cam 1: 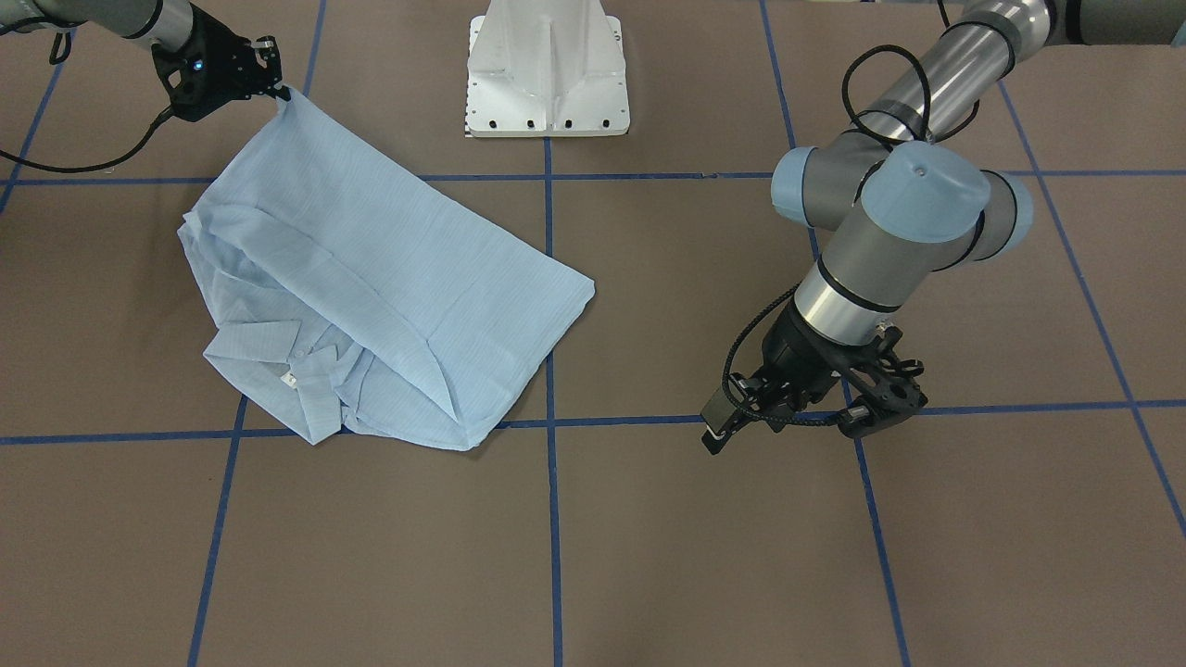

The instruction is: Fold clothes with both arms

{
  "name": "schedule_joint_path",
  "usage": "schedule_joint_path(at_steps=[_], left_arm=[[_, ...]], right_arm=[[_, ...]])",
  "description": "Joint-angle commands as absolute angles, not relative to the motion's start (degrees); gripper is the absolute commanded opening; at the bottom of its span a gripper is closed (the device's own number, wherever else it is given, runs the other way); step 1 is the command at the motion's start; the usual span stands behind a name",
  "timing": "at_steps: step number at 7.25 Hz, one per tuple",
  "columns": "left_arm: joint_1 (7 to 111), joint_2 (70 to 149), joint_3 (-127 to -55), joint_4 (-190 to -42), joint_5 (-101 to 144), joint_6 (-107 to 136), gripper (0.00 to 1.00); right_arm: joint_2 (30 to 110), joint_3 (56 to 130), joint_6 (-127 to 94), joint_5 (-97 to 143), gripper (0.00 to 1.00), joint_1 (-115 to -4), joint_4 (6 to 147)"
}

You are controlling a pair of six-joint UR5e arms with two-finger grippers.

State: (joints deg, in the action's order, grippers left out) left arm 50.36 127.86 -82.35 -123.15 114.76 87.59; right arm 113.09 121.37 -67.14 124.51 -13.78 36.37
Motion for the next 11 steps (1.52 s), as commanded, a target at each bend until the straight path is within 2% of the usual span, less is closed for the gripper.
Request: schedule_joint_path(at_steps=[1,3,7,9,11], left_arm=[[49.31,127.62,-83.67,-123.13,114.61,87.80,1.00],[46.69,127.62,-85.16,-123.05,114.79,87.80,1.00],[33.27,126.56,-99.02,-108.06,114.44,95.30,1.00],[23.77,126.39,-97.49,-106.70,106.13,99.40,0.99],[23.64,127.00,-92.48,-107.31,105.29,99.32,0.97]], right_arm=[[111.98,121.29,-67.15,124.28,0.99,-11.34,35.77],[109.44,121.20,-67.06,124.19,1.00,-15.78,35.68],[108.11,120.76,-66.36,124.36,1.00,-32.56,32.34],[107.76,120.50,-66.27,124.80,1.00,-38.39,32.26],[106.70,120.50,-66.27,124.80,1.00,-39.29,32.34]])
